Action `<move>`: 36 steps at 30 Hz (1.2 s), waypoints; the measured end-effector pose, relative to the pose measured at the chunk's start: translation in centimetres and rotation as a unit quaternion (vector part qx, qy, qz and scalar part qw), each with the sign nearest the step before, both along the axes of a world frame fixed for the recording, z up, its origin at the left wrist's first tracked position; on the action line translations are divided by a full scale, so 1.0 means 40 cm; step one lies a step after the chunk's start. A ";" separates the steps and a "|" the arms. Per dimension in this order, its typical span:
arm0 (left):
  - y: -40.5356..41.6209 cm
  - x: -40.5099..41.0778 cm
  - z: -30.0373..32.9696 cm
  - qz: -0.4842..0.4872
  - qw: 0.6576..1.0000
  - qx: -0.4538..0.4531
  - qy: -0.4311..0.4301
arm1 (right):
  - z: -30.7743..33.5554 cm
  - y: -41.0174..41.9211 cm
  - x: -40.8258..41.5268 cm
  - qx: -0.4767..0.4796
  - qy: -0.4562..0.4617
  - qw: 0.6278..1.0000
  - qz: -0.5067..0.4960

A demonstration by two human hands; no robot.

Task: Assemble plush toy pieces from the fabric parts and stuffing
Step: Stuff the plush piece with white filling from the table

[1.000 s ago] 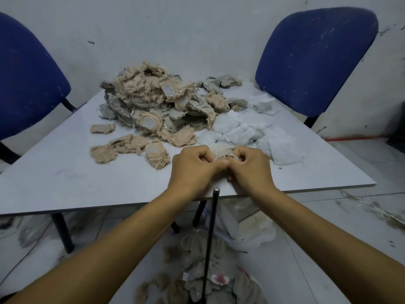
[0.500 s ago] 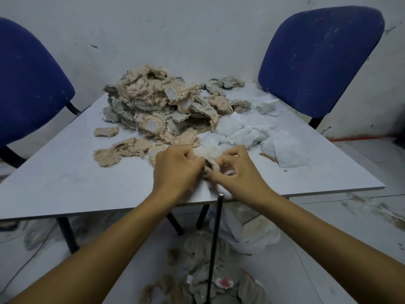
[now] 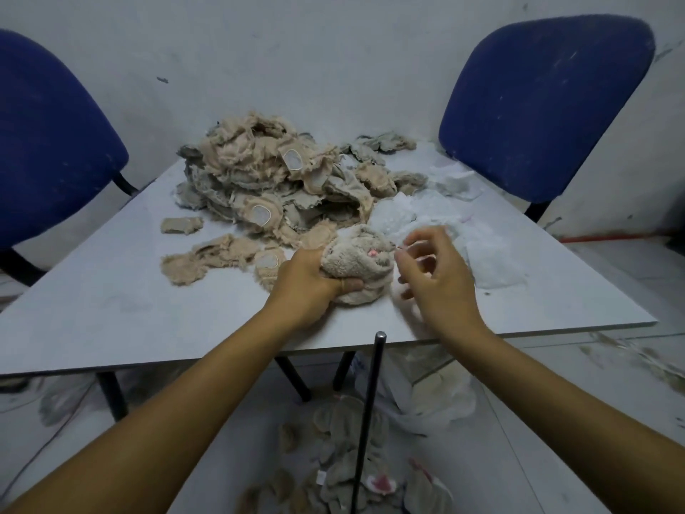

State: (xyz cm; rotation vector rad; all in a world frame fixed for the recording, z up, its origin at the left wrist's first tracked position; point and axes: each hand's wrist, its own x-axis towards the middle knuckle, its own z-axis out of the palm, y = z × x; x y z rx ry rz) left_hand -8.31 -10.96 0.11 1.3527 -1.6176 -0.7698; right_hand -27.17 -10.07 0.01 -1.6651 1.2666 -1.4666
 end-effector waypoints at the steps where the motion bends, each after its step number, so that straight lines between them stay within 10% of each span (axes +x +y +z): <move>1: 0.001 -0.003 0.000 -0.007 1.000 0.003 0.013 | -0.003 0.005 0.002 -0.049 0.065 0.997 -0.005; 13: 0.008 -0.012 -0.009 -0.020 0.999 -0.029 0.006 | 0.041 -0.001 -0.011 -0.028 0.150 0.988 0.037; 19: -0.023 0.087 0.026 0.066 0.998 -0.009 0.017 | 0.109 -0.047 -0.099 0.098 -0.166 0.972 -0.135; 31: 0.039 0.043 0.086 -0.243 0.968 0.069 0.015 | 0.112 -0.030 -0.046 0.203 -0.403 0.889 0.083; 36: 0.028 0.008 0.084 -0.159 0.984 0.053 0.058 | 0.124 -0.018 -0.021 0.178 -0.447 0.867 0.131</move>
